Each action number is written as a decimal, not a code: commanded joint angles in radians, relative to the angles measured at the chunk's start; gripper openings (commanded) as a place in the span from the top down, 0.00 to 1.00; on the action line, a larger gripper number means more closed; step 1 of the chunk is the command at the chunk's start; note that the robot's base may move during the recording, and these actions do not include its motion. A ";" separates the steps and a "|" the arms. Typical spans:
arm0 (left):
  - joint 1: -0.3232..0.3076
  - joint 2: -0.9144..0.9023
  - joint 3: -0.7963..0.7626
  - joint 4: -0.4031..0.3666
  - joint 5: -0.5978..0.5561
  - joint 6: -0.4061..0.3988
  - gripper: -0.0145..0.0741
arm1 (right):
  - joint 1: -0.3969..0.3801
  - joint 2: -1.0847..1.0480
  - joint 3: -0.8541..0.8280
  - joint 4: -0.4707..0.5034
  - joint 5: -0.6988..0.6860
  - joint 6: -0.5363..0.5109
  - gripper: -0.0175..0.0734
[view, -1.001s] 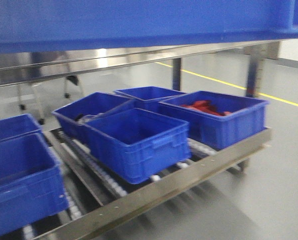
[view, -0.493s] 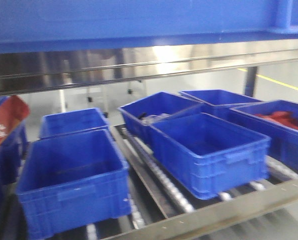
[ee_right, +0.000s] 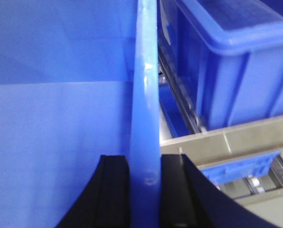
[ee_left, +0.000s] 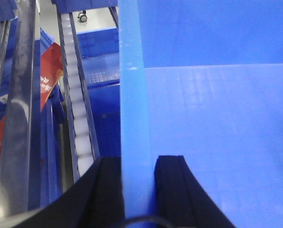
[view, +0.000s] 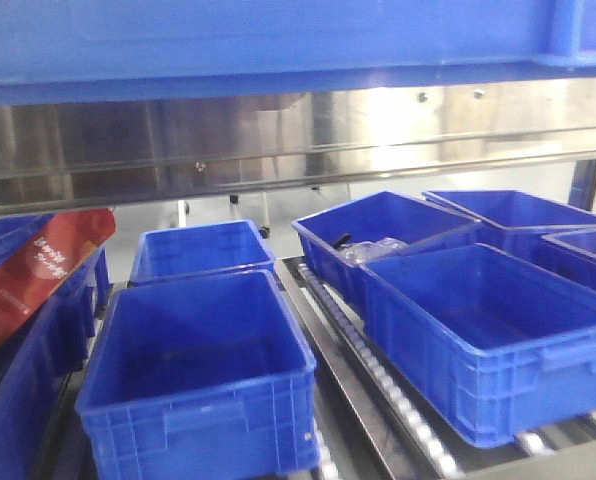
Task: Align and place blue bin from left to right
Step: 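Drive the held blue bin up to the other bin rack, then lower the blue bin with both grippers onto the rack's top rollers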
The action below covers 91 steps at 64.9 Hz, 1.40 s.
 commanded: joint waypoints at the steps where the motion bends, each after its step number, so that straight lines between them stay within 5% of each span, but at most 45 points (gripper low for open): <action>1: -0.008 -0.017 -0.011 0.017 -0.075 0.005 0.96 | 0.001 -0.018 -0.012 -0.033 -0.093 -0.014 0.89; 91: -0.008 -0.017 -0.011 0.021 -0.075 0.005 0.96 | 0.001 -0.018 -0.012 -0.033 -0.093 -0.014 0.89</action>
